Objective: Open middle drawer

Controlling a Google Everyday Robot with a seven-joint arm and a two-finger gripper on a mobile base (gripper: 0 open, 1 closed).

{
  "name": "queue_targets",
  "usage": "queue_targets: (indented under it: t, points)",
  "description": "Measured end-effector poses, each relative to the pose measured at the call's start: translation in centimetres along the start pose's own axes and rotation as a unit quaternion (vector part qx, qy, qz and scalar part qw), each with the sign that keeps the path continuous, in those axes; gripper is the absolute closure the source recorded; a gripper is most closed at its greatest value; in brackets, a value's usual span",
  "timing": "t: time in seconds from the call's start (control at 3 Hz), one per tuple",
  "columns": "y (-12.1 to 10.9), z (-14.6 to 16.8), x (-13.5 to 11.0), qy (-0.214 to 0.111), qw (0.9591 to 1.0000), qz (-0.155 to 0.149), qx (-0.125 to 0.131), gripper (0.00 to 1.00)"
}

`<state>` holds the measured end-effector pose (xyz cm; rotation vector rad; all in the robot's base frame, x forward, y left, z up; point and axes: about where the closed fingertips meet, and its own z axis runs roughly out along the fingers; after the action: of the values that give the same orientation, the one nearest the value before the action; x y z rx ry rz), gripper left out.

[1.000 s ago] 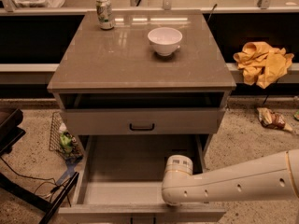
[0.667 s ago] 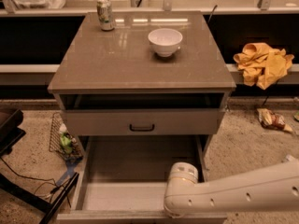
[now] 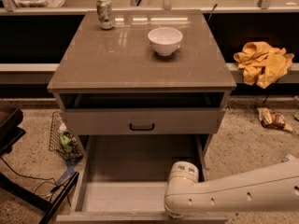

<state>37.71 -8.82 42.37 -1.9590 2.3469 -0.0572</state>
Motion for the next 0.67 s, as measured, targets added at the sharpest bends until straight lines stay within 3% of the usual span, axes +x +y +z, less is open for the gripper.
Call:
queue_targets:
  t: [0.33,0.67]
  points:
    - [0.14,0.26,0.20,-0.002,0.9999,0.003,-0.013,1.00]
    - [0.11,-0.12,0.19,-0.002,0.9999,0.003,-0.013,0.82]
